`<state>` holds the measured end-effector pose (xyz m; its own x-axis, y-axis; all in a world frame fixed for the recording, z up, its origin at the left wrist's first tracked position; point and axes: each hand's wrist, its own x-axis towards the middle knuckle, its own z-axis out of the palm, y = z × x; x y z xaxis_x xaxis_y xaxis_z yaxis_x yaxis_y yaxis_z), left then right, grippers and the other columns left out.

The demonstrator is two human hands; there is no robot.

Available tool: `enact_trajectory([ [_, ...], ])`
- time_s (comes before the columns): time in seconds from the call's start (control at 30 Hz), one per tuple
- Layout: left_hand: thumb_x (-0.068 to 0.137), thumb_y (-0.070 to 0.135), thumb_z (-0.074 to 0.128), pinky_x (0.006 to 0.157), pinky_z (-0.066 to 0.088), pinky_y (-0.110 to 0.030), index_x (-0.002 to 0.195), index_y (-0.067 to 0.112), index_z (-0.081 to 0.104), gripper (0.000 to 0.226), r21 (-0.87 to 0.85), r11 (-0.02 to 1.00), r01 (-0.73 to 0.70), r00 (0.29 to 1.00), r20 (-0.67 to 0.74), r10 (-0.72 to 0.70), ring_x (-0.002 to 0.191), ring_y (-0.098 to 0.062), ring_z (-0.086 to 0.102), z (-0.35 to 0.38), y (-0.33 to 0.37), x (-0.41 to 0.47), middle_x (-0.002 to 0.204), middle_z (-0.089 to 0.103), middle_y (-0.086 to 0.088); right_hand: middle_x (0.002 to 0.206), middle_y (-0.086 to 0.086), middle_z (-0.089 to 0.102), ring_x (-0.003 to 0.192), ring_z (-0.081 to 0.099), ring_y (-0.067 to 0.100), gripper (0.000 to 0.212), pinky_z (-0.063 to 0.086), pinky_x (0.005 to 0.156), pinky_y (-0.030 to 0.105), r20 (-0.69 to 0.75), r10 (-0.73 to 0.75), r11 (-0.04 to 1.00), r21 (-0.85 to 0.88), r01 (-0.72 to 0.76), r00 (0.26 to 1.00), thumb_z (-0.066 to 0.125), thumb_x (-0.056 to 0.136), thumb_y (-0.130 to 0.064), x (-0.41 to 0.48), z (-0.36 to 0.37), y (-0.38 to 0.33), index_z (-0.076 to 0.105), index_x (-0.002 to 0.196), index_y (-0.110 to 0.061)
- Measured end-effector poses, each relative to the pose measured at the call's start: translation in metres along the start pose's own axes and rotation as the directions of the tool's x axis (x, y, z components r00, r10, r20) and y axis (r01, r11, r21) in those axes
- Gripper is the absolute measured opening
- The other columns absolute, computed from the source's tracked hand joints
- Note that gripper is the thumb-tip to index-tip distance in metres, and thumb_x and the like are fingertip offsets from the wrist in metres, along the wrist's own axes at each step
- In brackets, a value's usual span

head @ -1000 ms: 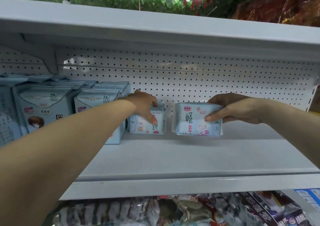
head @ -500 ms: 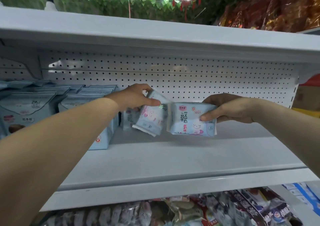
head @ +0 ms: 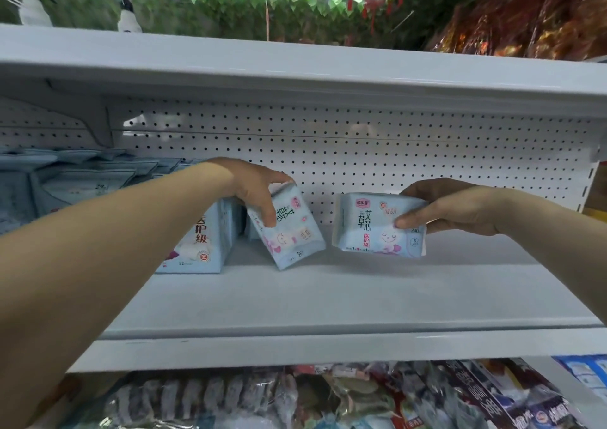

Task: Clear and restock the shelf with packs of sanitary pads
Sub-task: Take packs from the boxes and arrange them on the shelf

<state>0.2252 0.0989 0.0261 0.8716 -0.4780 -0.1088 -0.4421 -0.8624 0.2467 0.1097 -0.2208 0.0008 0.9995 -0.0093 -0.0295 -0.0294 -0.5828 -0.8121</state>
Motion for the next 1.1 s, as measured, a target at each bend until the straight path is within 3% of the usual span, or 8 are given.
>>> enact_trajectory([
  [0.2,0.06,0.058,0.088,0.094,0.051,-0.035,0.117,0.019,0.063,0.073,0.147,0.986,0.073,0.991,-0.12,-0.055,0.104,-0.018,0.063,-0.004,-0.007,-0.006,0.11,0.067,0.007,0.105,0.003,0.077,0.099,0.073,0.013,0.047,0.057,0.082,0.023,0.021,-0.021,1.0,-0.015,0.021,1.0,0.083,0.077,-0.009,0.003,0.007,-0.009,0.062,0.119,-0.011],
  [0.27,0.062,0.056,0.088,0.097,0.051,-0.039,0.123,0.018,0.059,0.078,0.194,0.978,0.081,0.992,-0.114,-0.06,0.105,-0.018,0.061,-0.004,-0.007,-0.008,0.112,0.064,0.007,0.104,0.001,0.077,0.098,0.073,0.012,0.046,0.057,0.08,0.021,0.031,-0.025,1.0,-0.014,0.025,0.999,0.082,0.078,-0.009,0.004,0.008,-0.011,0.061,0.119,-0.011],
  [0.33,0.066,0.048,0.089,0.101,0.046,-0.041,0.136,0.031,0.044,0.085,0.247,0.965,0.087,0.993,-0.095,-0.065,0.112,-0.019,0.053,-0.005,-0.009,-0.01,0.12,0.054,0.009,0.104,0.001,0.078,0.098,0.073,0.011,0.046,0.057,0.08,0.021,0.043,-0.028,0.999,-0.019,0.029,0.999,0.081,0.079,-0.009,0.004,0.008,-0.013,0.061,0.119,-0.011],
  [0.4,0.07,0.042,0.088,0.101,0.044,-0.039,0.139,0.034,0.043,0.083,0.311,0.947,0.081,0.996,-0.072,-0.062,0.114,-0.019,0.05,-0.004,-0.008,-0.01,0.126,0.051,0.007,0.104,0.002,0.077,0.099,0.073,0.013,0.046,0.057,0.083,0.022,0.048,-0.03,0.999,-0.02,0.031,0.998,0.081,0.079,-0.009,0.004,0.008,-0.014,0.061,0.12,-0.011],
  [0.57,0.073,0.044,0.086,0.094,0.047,-0.034,0.139,0.018,0.049,0.08,0.43,0.899,0.085,0.995,-0.076,-0.058,0.108,-0.02,0.05,0.009,-0.006,-0.002,0.119,0.051,0.001,0.104,0.003,0.077,0.099,0.073,0.014,0.048,0.057,0.086,0.023,0.044,-0.026,0.999,-0.027,0.027,0.999,0.082,0.079,-0.009,0.003,0.009,-0.017,0.06,0.122,-0.011],
  [0.67,0.074,0.041,0.086,0.091,0.049,-0.034,0.137,0.02,0.049,0.076,0.462,0.881,0.098,0.992,-0.113,-0.052,0.113,-0.024,0.051,0.017,-0.004,0.0,0.129,0.052,-0.006,0.104,0.003,0.078,0.099,0.073,0.013,0.048,0.058,0.085,0.022,0.042,-0.021,0.999,-0.032,0.022,0.999,0.081,0.079,-0.009,0.002,0.008,-0.018,0.06,0.122,-0.011],
  [0.83,0.069,0.041,0.089,0.087,0.054,-0.038,0.126,0.016,0.054,0.072,0.467,0.876,0.117,0.986,-0.16,-0.047,0.105,-0.028,0.057,0.021,-0.003,0.005,0.122,0.053,-0.01,0.104,0.003,0.078,0.098,0.074,0.013,0.047,0.058,0.083,0.02,0.043,-0.013,1.0,-0.027,0.015,0.999,0.08,0.08,-0.007,0.001,0.008,-0.017,0.059,0.121,-0.011],
  [1.1,0.07,0.04,0.088,0.085,0.048,-0.036,0.128,0.017,0.052,0.072,0.475,0.869,0.134,0.975,-0.22,-0.03,0.11,-0.029,0.051,0.026,-0.01,0.014,0.124,0.047,-0.012,0.107,0.004,0.077,0.1,0.073,0.014,0.049,0.057,0.086,0.023,0.039,-0.01,0.999,-0.03,0.011,0.999,0.082,0.078,-0.008,0.005,0.007,-0.014,0.06,0.123,-0.01],
])
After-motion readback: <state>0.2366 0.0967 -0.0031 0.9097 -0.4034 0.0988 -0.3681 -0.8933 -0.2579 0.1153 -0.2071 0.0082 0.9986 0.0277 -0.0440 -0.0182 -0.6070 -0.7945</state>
